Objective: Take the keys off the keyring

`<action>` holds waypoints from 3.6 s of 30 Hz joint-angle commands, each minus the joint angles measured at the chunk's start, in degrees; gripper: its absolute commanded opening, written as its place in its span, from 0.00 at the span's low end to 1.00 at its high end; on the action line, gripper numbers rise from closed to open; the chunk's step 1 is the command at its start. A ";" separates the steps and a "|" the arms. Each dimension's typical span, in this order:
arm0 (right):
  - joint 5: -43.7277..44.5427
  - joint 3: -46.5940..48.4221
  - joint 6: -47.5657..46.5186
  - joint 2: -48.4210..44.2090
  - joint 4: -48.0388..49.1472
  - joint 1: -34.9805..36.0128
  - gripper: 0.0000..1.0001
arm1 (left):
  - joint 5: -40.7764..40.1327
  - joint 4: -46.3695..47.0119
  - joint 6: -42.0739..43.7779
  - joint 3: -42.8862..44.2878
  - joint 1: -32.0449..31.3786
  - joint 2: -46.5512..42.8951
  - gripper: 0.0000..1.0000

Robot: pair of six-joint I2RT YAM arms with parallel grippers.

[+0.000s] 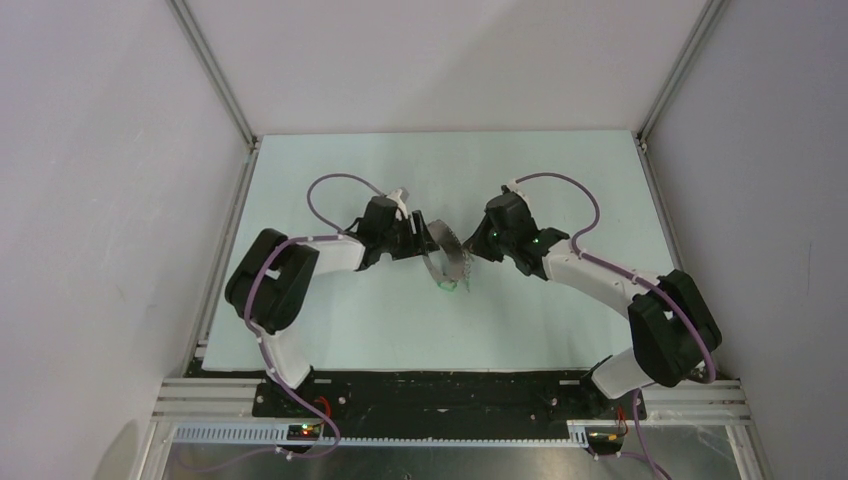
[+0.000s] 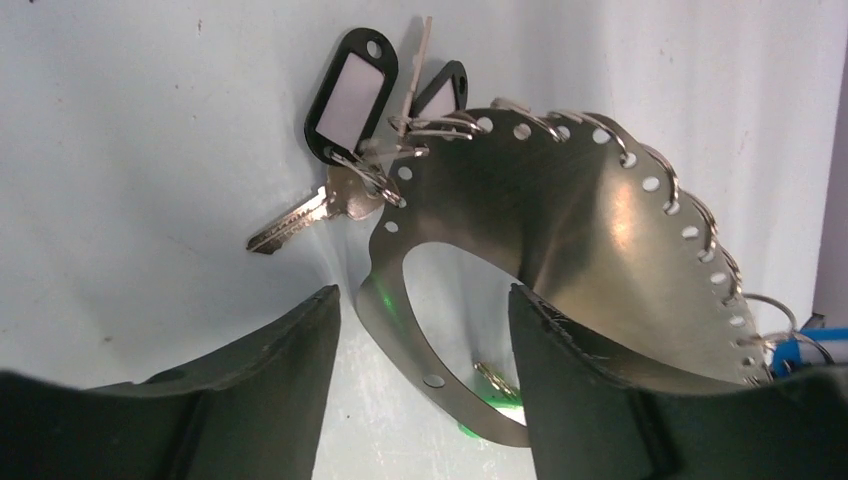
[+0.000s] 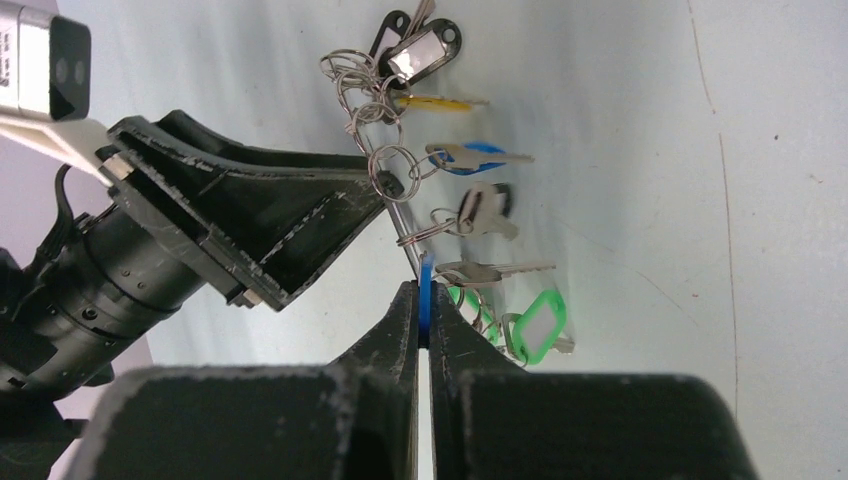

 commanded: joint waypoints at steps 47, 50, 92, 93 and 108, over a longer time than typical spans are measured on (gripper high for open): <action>-18.02 3.36 -19.01 -1.55 3.39 1.27 0.67 | -27.27 -10.77 21.44 5.87 -13.89 -7.94 0.00; -16.97 3.35 -18.52 0.18 3.73 2.75 0.62 | -28.03 -10.23 21.24 5.28 -14.02 -9.36 0.00; -33.69 -20.31 -11.34 -26.02 35.62 -7.44 0.00 | 23.05 51.60 -10.10 -18.55 -1.81 -17.25 0.40; -33.26 -20.35 -11.48 -25.89 35.48 -7.44 0.00 | 23.60 52.39 -10.32 -18.69 -1.77 -17.07 0.34; -16.59 -23.33 -27.54 -34.96 17.73 -9.07 0.85 | 12.11 34.72 -2.52 -16.46 -0.71 -18.21 0.00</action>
